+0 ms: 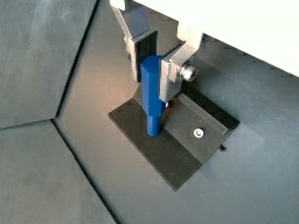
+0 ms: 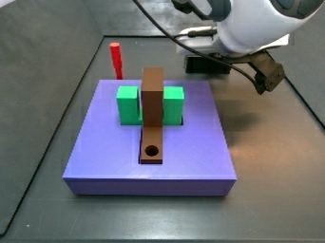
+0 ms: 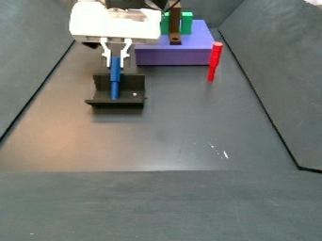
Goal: Pick up the blue object. Move up. Place the blue object on the fixture. Regrasp the blue object. Move to above the board. Insert the blue object.
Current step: Regrasp the blue object, then move to above the board.
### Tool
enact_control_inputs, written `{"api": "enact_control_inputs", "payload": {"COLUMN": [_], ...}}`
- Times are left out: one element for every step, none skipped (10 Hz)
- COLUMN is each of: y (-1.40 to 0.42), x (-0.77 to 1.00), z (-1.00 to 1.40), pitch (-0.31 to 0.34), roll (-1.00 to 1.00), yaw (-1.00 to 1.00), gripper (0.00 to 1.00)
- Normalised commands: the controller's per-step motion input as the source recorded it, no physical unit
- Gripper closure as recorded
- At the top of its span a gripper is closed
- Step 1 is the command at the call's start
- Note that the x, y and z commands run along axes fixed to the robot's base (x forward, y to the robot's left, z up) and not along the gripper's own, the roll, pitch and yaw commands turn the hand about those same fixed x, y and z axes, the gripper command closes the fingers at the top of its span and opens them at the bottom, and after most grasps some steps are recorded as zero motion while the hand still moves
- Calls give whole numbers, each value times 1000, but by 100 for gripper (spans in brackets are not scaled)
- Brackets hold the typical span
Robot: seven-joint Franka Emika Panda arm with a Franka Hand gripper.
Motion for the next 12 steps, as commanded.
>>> {"api": "enact_control_inputs", "payload": {"y": [0,0,0,0,0,0,0,0,-7,6,17,-2], "x": [0,0,0,0,0,0,0,0,12,-9,-13,-1], "z": [0,0,0,0,0,0,0,1400,1400,1400,1400,1400], "pitch": [0,0,0,0,0,0,0,0,-29,-28,-19,36], "roll": [0,0,0,0,0,0,0,0,-57,-120,-84,-53], "yaw": [0,0,0,0,0,0,0,0,-51,-64,-50,-43], "gripper": [100,100,100,100,100,100,100,100,100,100,100,100]}}
